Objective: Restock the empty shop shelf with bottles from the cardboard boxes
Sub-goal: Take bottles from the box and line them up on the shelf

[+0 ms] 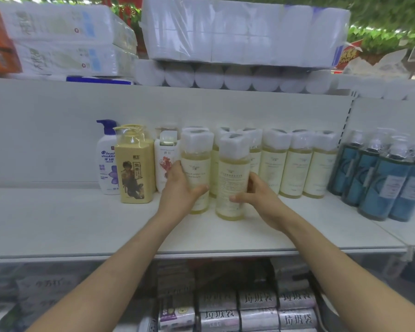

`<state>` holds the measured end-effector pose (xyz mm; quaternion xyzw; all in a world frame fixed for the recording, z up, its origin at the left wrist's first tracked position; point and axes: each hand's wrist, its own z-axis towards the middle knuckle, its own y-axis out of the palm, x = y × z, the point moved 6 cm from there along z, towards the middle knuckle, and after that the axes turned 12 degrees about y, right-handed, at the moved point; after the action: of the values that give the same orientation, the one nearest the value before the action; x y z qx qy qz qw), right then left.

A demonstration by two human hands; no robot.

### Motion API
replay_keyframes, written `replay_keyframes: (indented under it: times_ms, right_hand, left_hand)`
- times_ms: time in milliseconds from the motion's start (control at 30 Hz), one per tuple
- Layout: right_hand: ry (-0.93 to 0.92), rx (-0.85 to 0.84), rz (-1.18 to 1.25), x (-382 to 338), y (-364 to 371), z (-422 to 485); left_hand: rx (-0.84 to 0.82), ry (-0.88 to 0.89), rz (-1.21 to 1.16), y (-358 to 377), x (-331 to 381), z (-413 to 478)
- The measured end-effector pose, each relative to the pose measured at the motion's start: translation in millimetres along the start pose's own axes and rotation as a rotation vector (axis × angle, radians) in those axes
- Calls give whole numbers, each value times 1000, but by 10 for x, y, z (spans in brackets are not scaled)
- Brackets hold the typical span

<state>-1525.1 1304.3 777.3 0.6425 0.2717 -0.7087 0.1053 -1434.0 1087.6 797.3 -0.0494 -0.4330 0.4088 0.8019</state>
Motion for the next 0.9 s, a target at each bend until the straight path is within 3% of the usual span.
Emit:
replay_keyframes:
  times_ms: [267,500,900]
  right_hand:
    - [-39,463,-220,-43,108,102]
    - [21,148,-38,114,41,48]
    - [37,410,-237,-41,259,175]
  left_hand:
    - [-31,29,86,-7,-54,71]
    - [27,117,65,-53,-36,-4]
    - [-1,166,-18,-54,-96,-6]
